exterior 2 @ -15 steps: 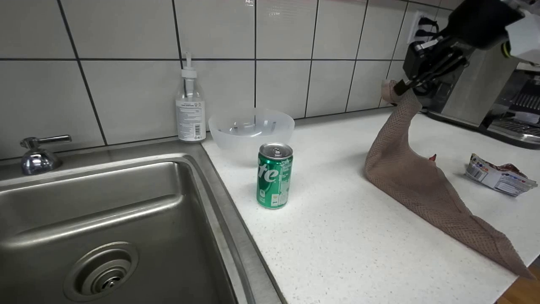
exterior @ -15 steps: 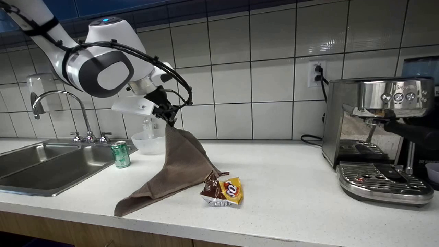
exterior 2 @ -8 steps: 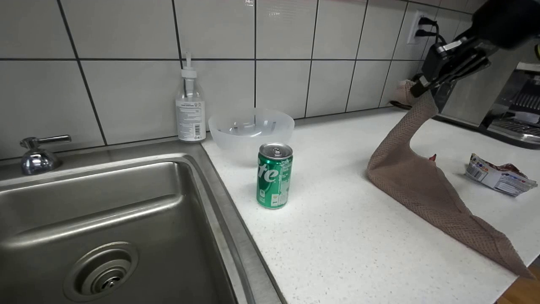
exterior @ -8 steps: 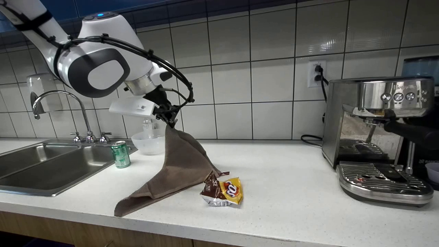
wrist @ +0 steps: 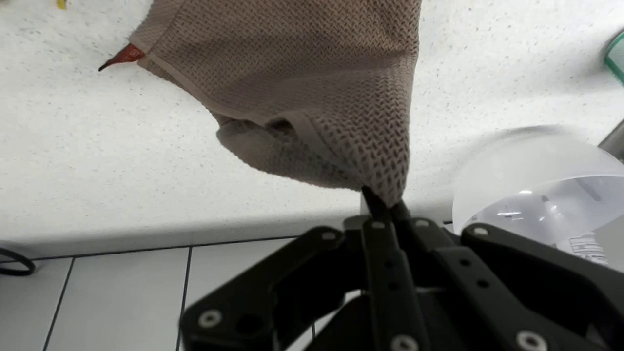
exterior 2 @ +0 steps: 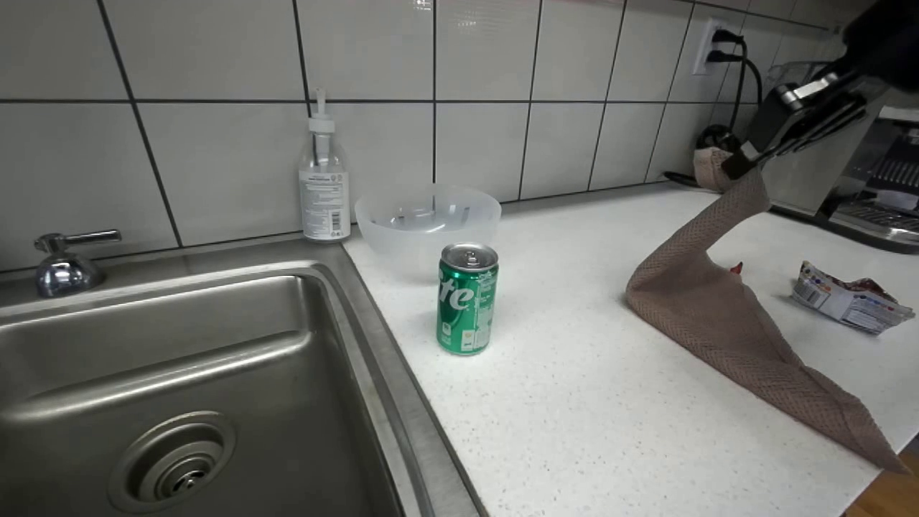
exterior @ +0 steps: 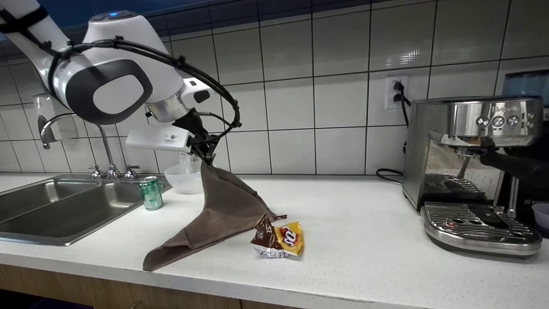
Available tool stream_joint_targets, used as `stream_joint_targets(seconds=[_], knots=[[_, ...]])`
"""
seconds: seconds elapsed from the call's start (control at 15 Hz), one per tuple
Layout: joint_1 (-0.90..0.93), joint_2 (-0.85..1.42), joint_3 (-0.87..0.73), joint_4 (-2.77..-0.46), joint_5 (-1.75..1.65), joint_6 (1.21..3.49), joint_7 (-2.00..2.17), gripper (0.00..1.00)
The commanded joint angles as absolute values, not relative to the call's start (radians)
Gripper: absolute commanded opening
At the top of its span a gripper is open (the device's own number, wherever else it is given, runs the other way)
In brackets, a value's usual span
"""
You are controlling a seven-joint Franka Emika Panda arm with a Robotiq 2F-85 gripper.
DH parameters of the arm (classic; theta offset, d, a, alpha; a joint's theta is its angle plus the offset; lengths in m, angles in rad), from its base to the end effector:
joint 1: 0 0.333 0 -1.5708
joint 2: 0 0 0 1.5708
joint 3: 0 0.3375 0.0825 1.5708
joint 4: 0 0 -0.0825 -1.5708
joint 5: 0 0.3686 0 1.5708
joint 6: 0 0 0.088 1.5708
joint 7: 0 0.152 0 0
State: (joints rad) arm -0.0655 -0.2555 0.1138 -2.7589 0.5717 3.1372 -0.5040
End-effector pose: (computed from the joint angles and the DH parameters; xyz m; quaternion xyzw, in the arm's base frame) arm 0.4318 -0.0274 0.3555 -0.9503 0.0061 -0.3114 0.0050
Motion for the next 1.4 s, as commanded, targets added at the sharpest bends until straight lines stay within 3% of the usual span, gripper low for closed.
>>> stream_joint_targets(seconds=[0.0,1.33], knots=[[-0.010,-0.329,0.060,-2.808,0.588,3.095,-0.577,0.01],[0.011,-0.307,0.048,-2.778,0.652,2.969,-0.872,0.01]])
